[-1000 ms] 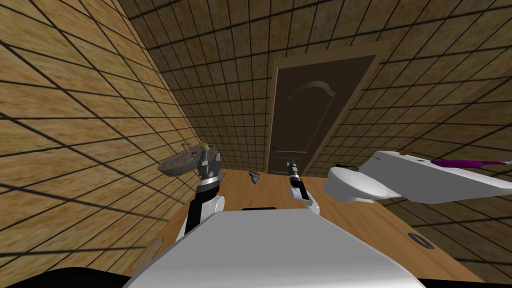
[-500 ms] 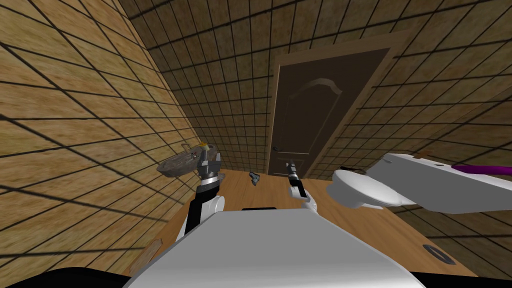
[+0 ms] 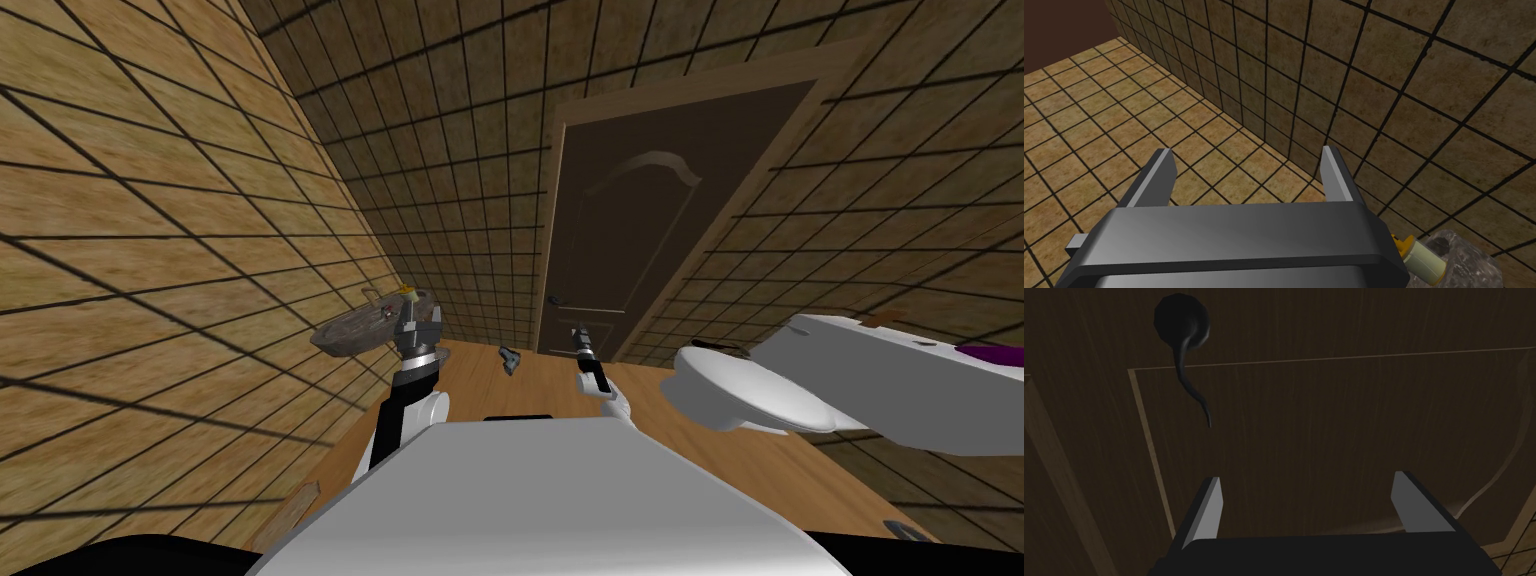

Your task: Pull the door open

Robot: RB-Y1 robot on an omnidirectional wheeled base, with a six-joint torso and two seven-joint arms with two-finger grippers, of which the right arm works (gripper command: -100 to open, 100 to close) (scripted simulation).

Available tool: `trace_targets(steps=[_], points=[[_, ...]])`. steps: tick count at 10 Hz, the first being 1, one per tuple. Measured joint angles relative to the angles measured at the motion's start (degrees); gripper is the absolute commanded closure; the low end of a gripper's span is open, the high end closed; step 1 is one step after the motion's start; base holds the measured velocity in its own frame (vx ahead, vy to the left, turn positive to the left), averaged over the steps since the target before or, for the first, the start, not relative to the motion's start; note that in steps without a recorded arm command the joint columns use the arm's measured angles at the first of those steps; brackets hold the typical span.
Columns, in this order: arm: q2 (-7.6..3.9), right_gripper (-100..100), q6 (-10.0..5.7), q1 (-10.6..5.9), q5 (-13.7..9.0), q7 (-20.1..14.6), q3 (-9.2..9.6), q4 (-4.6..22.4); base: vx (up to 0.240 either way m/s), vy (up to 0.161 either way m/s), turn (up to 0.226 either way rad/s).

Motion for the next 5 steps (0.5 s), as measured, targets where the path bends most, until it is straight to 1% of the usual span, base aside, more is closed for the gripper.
trace_targets(steps=[1,2,4,5], points=[[0.02,-100,-0.06,-0.64,0.0,0.3,-0.09,1.5,0.095,-0.022,0.042],[-0.14,-100,-0.14,-1.64,-0.1,0.6,-0.24,3.4,0.089,-0.026,0.051],[-0.55,-100,0.12,-3.18,-0.2,1.0,-0.53,6.2,0.095,-0.027,0.034],[-0.53,-100,0.13,-3.49,-0.3,1.3,-0.59,7.3,0.095,-0.025,0.04]])
